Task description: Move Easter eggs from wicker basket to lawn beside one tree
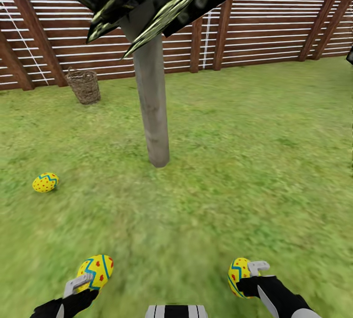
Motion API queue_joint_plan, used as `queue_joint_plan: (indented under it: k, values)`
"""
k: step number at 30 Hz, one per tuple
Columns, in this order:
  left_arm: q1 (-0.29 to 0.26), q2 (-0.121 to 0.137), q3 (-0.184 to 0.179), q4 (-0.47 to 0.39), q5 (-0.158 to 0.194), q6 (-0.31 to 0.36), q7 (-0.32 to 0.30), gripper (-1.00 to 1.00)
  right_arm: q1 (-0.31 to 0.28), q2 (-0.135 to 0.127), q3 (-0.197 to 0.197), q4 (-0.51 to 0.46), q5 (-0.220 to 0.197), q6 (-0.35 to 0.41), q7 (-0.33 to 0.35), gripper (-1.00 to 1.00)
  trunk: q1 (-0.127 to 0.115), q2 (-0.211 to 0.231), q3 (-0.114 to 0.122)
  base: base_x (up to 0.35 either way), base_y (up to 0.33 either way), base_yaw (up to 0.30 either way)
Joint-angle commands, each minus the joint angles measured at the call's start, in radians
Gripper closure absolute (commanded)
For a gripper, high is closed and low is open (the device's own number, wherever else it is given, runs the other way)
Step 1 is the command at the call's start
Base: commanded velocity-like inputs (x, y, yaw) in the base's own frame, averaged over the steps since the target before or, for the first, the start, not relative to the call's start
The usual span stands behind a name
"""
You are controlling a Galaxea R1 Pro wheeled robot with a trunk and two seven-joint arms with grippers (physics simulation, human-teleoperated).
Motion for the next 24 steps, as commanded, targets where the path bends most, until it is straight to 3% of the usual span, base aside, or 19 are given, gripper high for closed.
queue_joint_plan:
  k: [1,24]
  values:
    - [-0.001,-0.001,0.006,-0.001,-0.011,0.004,-0.010,-1.00,0.000,-0.001,0.007,-0.002,-0.003,0.006,0.001,-1.00,-0.001,0.000,0.003,-0.341,0.000,0.000]
    - [0.000,-0.010,0.004,0.002,-0.014,0.006,-0.010,-1.00,0.000,-0.003,0.006,-0.002,-0.004,0.006,0.001,-1.00,-0.012,0.005,0.092,-0.341,0.000,0.000]
